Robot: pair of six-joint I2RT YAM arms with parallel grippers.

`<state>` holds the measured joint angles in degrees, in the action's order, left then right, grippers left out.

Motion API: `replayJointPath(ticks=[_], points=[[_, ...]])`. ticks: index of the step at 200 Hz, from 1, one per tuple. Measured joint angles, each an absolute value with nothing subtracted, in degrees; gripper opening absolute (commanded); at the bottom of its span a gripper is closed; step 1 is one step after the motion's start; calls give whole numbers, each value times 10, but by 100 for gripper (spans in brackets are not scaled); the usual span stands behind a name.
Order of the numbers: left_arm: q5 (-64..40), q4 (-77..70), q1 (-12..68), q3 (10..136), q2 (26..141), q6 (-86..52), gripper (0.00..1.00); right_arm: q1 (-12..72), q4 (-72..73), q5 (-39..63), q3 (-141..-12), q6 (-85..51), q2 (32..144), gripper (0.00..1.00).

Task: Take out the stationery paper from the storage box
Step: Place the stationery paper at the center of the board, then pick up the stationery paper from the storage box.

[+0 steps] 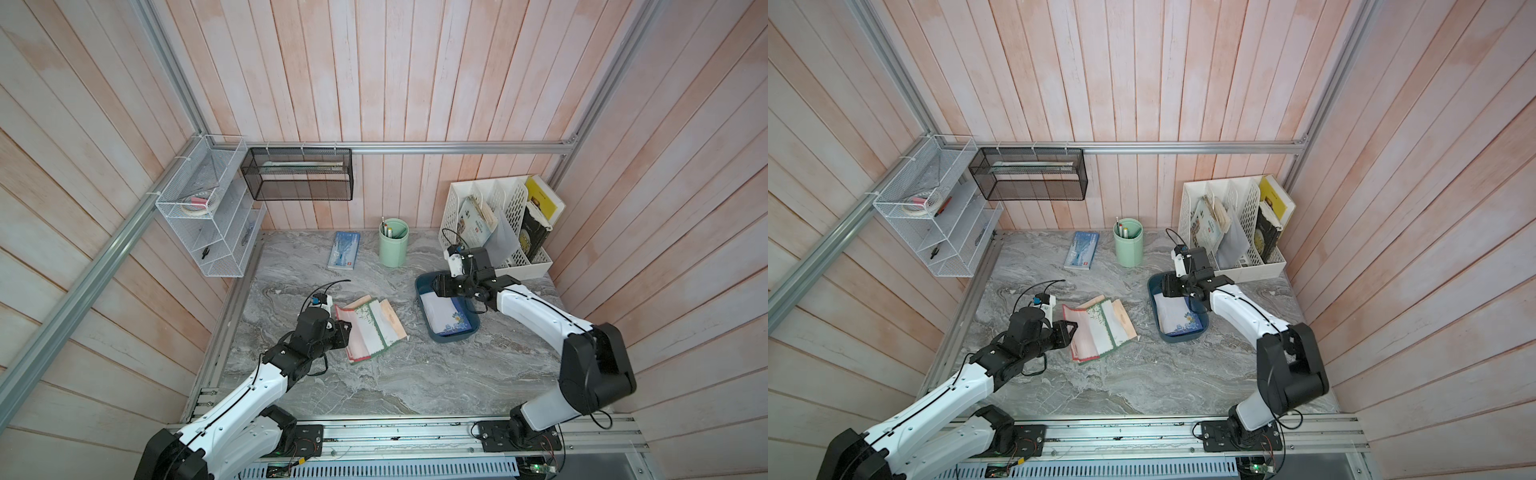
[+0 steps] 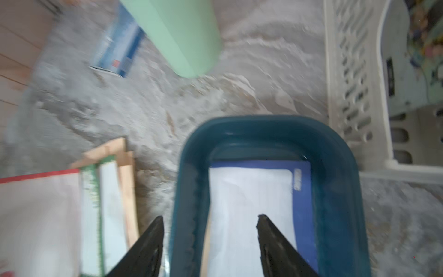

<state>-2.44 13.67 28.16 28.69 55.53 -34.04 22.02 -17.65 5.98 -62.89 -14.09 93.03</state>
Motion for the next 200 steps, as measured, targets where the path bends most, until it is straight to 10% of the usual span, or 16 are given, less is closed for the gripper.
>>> replayJointPath(ticks=[95,200], points=[[84,262,280,317,487,-362,81,227,-264,-130,-702,-117,1071,72],[101,309,280,323,452,-367,82,200,-215,-29,-705,-126,1108,63]])
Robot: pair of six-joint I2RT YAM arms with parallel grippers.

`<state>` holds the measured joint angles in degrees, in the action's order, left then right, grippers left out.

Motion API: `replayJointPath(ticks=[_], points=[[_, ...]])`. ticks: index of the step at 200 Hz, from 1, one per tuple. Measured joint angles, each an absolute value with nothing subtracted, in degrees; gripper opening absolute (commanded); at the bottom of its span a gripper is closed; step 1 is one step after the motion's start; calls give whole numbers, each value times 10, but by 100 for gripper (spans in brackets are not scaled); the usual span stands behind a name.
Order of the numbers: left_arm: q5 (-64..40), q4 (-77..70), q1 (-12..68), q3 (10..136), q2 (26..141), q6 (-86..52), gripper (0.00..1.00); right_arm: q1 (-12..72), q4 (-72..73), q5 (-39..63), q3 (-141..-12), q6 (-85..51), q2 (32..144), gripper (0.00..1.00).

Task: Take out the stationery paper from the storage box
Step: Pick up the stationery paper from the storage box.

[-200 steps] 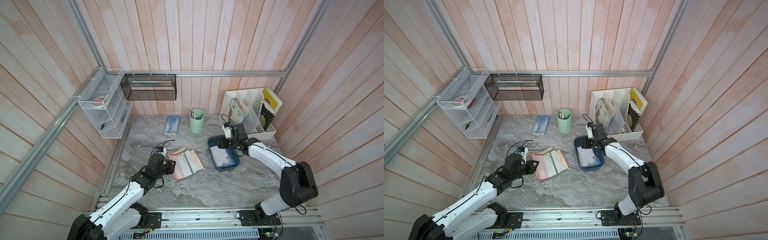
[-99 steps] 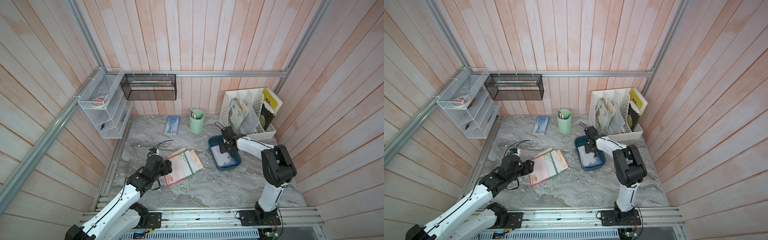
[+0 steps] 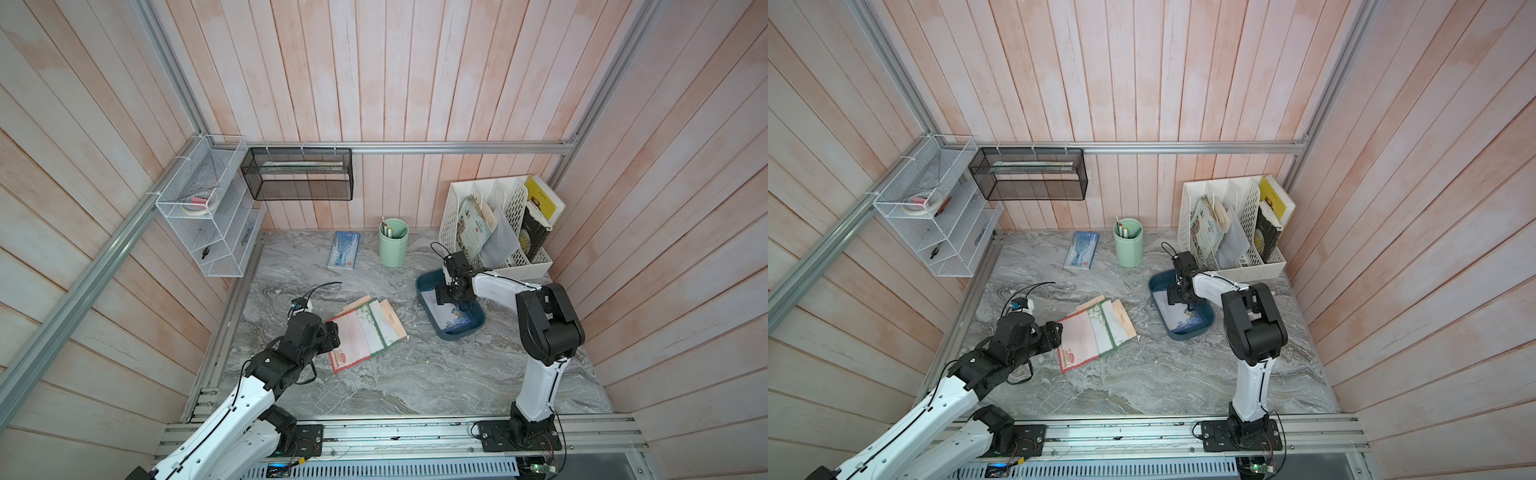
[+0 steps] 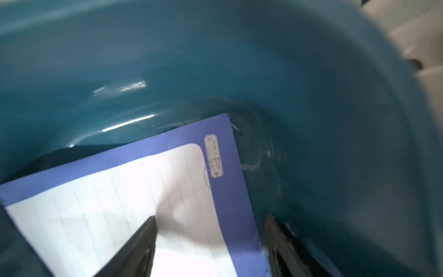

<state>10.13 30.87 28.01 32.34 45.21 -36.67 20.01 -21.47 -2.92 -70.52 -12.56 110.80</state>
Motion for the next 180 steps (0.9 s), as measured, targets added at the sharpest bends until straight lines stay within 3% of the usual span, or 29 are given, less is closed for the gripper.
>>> replayJointPath(ticks=[54,91,100,129,180], points=[[101,309,280,323,452,-367,82,183,-187,-6,-698,-128,1108,33],[101,309,280,323,452,-367,82,182,-187,2,-698,-133,1109,25],[101,309,280,323,452,-367,82,182,-187,2,-698,-132,1109,29],[101,308,280,323,452,-367,82,187,-189,-4,-699,-127,1108,76],[100,304,280,323,453,-367,82,199,-203,-8,-703,-110,1106,76]])
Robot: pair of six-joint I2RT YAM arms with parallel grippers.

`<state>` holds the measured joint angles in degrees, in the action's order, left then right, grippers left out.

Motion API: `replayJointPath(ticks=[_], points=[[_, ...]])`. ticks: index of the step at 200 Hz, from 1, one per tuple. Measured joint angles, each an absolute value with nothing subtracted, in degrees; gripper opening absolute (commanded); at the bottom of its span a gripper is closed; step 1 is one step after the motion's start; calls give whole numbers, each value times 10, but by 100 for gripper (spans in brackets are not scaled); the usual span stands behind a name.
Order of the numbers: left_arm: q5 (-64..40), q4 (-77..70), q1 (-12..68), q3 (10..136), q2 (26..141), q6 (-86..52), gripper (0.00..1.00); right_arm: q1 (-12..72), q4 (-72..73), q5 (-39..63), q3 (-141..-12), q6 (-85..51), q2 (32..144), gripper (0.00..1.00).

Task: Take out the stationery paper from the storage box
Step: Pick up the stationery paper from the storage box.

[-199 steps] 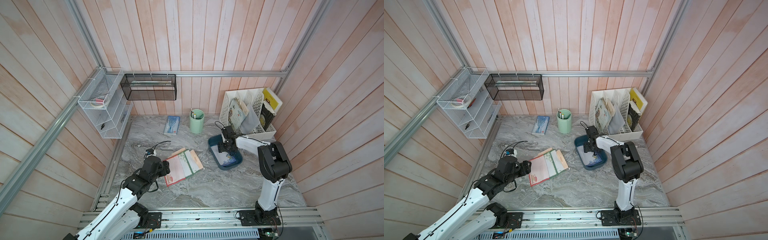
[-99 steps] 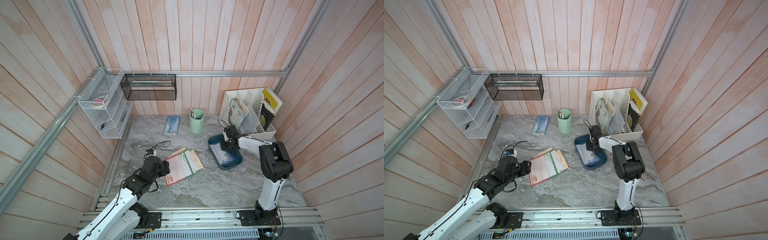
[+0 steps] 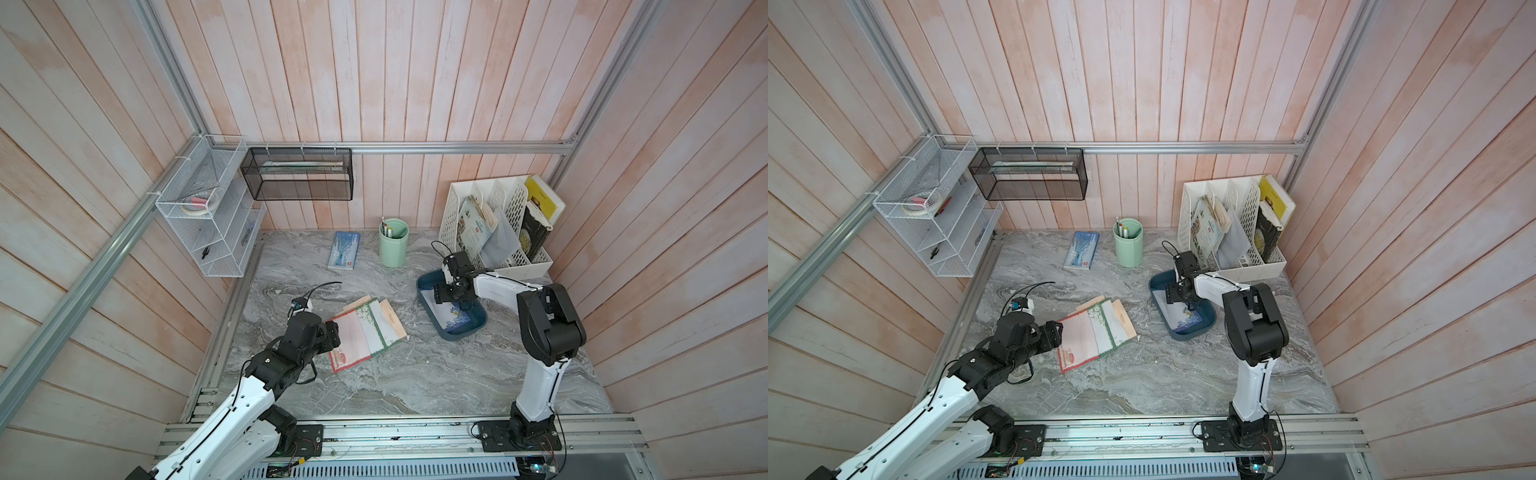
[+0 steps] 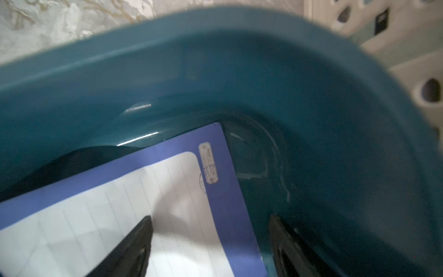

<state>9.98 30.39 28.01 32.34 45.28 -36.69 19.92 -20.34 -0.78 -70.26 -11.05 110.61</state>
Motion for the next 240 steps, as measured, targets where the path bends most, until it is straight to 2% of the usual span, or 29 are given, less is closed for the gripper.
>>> replayJointPath(ticks=[82,121,141,156,167,182,211,228,240], points=[[98,304,280,323,454,-367,82,223,-231,-40,-732,-107,1130,65],[98,302,280,323,454,-367,82,226,-230,-27,-734,-107,1131,50],[98,301,280,323,454,-367,82,227,-234,-21,-738,-105,1134,39],[98,300,280,323,454,-367,82,229,-238,-17,-740,-108,1134,22],[98,300,280,322,454,-367,82,231,-239,-14,-740,-107,1134,15],[97,297,280,321,454,-367,82,234,-240,-10,-739,-113,1132,0],[94,294,280,320,455,-367,82,236,-257,-26,-738,-123,1124,0],[92,290,280,320,456,-367,82,236,-281,-43,-735,-130,1113,23],[90,288,280,320,458,-369,82,236,-299,-55,-729,-133,1104,28]])
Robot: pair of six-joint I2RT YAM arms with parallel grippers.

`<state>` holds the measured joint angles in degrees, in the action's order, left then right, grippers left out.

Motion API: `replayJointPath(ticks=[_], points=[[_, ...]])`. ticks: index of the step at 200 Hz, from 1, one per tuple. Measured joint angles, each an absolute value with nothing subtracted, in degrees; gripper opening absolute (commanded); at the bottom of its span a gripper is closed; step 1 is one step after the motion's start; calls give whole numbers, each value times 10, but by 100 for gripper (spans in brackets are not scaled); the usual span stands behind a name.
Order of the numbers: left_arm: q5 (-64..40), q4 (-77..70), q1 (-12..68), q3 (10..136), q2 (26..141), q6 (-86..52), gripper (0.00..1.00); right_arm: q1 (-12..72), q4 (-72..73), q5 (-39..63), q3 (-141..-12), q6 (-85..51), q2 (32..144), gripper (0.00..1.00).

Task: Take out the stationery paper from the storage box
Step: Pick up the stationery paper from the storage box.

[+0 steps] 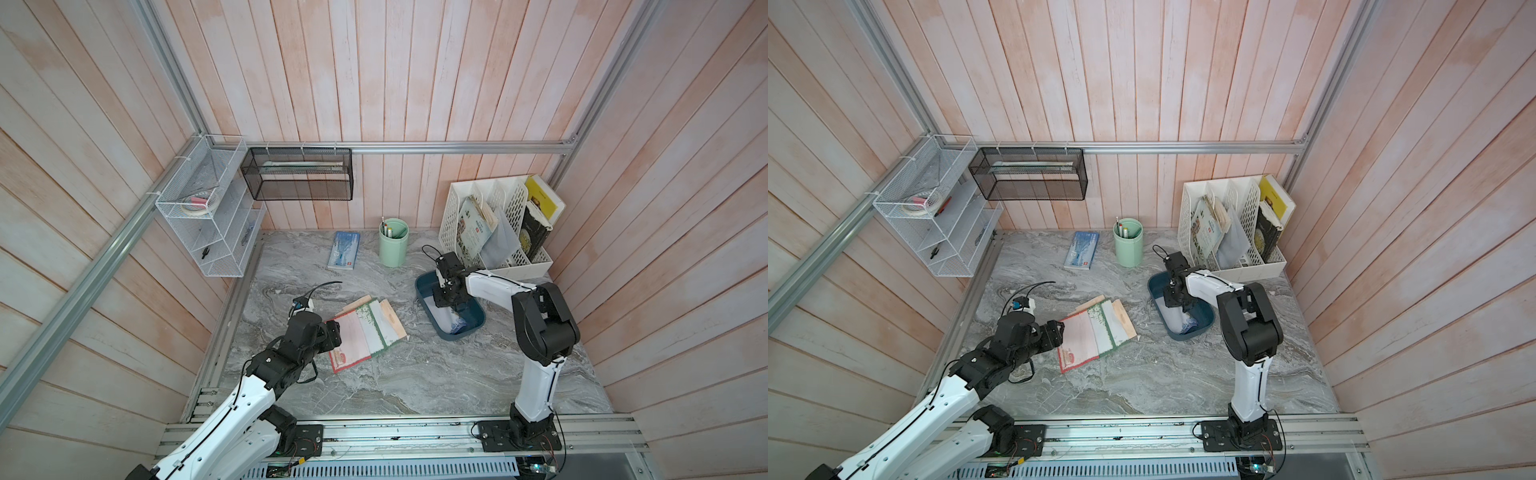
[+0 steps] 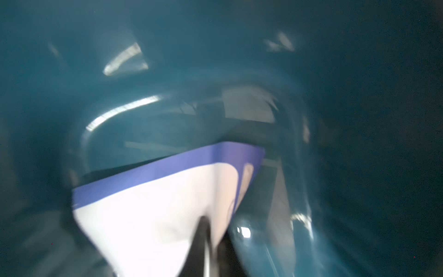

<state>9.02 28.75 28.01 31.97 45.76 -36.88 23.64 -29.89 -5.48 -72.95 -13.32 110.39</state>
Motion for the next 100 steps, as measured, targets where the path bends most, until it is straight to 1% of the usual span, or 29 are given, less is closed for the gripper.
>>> replayJointPath(ticks=[9,27,37,54,71,76,80,94,100], points=[[88,286,280,320,459,-371,82,236,-310,-63,-725,-133,1094,27],[84,284,280,319,462,-372,82,236,-326,-72,-721,-134,1073,24],[80,282,280,319,464,-373,82,236,-329,-75,-721,-136,1061,12],[77,281,280,319,465,-376,82,236,-333,-77,-722,-132,1047,0],[75,279,280,319,464,-378,82,236,-335,-77,-722,-135,1044,0],[75,278,280,319,464,-378,82,236,-336,-79,-722,-135,1044,4],[74,278,280,319,464,-378,82,236,-337,-79,-722,-135,1044,5],[73,276,280,319,464,-378,82,236,-342,-84,-722,-135,1044,0],[73,276,280,319,464,-378,82,236,-342,-86,-722,-135,1044,0]])
